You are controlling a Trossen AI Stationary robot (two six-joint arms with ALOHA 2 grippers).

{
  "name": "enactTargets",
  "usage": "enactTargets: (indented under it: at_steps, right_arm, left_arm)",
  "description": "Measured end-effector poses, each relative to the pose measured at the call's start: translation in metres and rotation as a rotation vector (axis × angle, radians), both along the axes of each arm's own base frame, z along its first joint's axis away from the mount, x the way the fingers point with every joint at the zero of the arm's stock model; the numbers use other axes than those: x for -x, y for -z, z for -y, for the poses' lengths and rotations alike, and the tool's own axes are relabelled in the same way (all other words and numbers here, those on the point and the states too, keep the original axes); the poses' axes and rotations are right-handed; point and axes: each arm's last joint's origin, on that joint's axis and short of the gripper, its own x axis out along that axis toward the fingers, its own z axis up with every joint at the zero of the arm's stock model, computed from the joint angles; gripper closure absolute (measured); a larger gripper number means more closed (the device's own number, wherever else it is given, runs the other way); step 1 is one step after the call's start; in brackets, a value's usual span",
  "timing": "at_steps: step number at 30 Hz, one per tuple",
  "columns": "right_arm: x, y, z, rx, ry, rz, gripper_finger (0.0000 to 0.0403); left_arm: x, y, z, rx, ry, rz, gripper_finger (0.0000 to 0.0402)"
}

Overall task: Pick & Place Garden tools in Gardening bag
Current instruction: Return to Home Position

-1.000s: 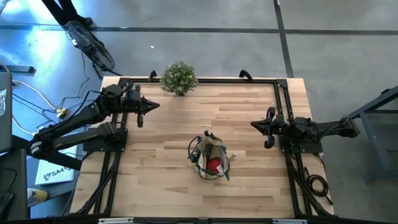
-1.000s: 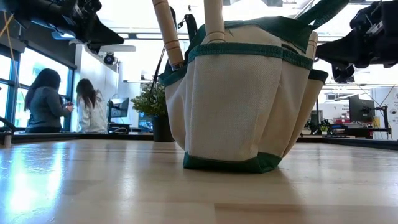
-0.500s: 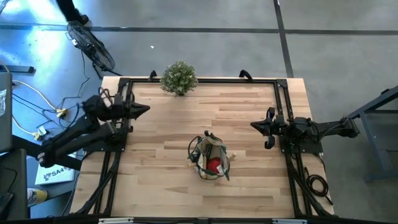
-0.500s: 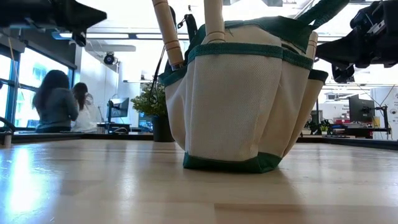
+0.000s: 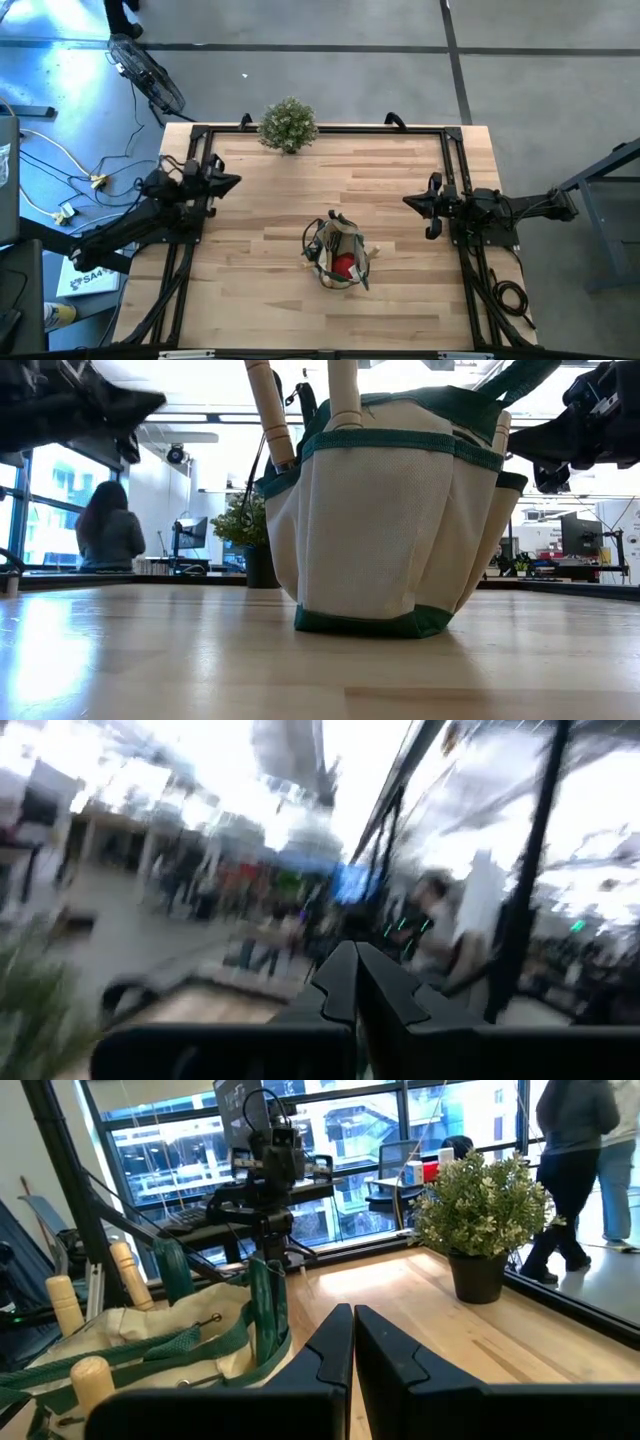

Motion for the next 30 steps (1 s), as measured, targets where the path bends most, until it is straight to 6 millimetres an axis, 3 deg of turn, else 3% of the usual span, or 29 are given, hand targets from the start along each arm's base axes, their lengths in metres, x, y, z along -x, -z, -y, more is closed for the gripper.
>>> enactTargets:
  at_steps: [16, 24, 30]
  right_arm:
    - [0.0, 0.0, 0.0, 0.0, 0.001, 0.002, 0.0398]
    - [0.0, 0.0, 0.0, 0.0, 0.001, 0.003, 0.0398]
    - [0.0, 0.0, 0.0, 0.0, 0.0, 0.003, 0.0398]
  left_arm:
    - [-0.012, 0.015, 0.017, 0.001, 0.113, -0.123, 0.0401]
    - [-0.017, 0.034, 0.022, 0.11, -0.055, -0.298, 0.0401]
    - [-0.018, 0.035, 0.028, 0.088, -0.056, -0.31, 0.0402]
